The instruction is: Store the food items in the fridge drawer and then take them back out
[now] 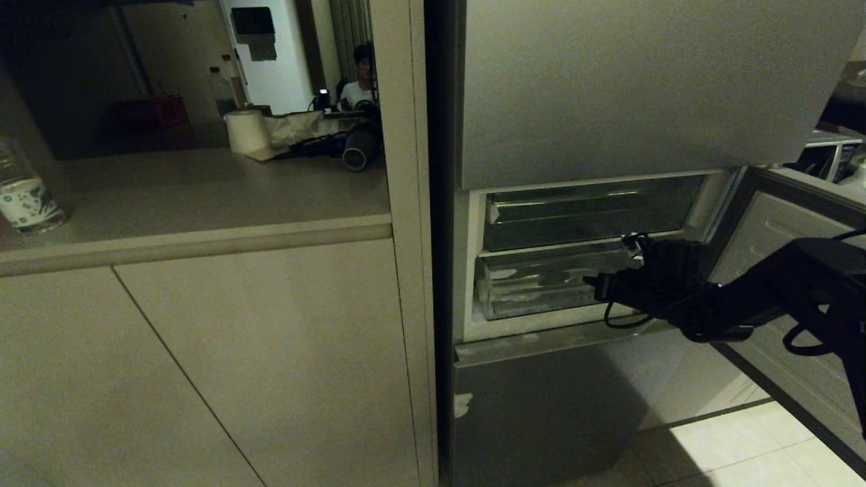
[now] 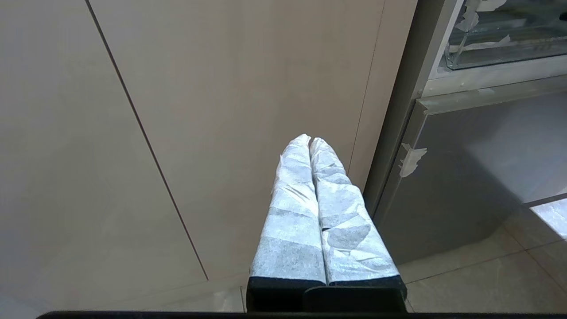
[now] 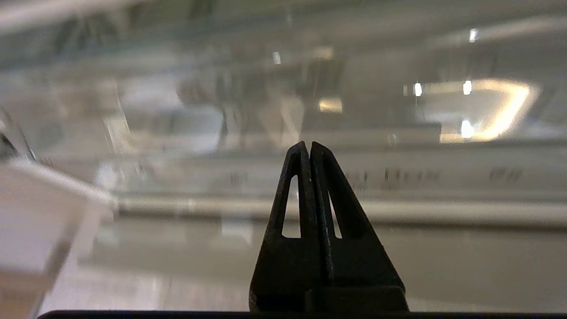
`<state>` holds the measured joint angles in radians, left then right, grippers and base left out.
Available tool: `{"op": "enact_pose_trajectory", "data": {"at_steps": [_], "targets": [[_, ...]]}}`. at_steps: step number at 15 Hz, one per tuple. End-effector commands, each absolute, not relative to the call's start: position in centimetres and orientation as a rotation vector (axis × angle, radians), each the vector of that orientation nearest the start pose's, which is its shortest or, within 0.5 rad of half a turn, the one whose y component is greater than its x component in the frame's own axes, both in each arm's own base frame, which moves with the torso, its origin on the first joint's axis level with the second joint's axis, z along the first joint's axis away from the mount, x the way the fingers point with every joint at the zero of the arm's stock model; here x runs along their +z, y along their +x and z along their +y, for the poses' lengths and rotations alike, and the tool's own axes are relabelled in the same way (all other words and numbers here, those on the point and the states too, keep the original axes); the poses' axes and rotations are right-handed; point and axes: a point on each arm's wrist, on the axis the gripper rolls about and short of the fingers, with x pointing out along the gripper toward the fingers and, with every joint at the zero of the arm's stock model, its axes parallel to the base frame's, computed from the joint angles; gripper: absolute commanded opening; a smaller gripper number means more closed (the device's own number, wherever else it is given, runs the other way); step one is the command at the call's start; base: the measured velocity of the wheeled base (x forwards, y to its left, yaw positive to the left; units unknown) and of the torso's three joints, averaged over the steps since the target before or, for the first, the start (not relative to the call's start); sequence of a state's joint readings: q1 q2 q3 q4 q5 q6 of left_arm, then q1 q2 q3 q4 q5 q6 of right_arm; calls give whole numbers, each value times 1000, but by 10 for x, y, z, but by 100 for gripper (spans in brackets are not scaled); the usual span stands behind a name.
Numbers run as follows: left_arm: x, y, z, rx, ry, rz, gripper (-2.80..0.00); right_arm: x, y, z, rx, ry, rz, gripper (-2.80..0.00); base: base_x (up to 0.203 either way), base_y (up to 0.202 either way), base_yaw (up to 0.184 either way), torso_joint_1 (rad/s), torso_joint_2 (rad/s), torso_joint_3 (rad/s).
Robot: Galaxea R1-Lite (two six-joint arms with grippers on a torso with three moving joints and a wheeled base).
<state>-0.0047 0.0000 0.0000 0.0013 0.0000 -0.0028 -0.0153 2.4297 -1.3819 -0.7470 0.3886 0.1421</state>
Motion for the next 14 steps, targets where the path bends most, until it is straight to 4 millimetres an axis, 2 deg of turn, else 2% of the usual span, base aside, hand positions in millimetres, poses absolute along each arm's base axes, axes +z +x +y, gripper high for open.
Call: {"op": "enact_pose_trajectory", "data": {"at_steps": [1, 4, 10, 14], "targets": [[75, -23, 0, -5, -3, 3, -280, 43, 484, 2, 355, 224, 261, -280, 0, 0, 0, 0, 0, 0], [75, -23, 0, -5, -3, 3, -280, 44, 480, 2, 355, 233, 256, -280, 0, 0, 0, 0, 0, 0], [75, -23, 0, -5, -3, 3, -280, 76, 421, 3, 380, 241, 288, -280, 0, 0, 0, 0, 0, 0], [76, -23, 0, -5, -3, 2, -280, 52, 436, 3, 388, 246, 299, -280, 0, 0, 0, 0, 0, 0]]}}
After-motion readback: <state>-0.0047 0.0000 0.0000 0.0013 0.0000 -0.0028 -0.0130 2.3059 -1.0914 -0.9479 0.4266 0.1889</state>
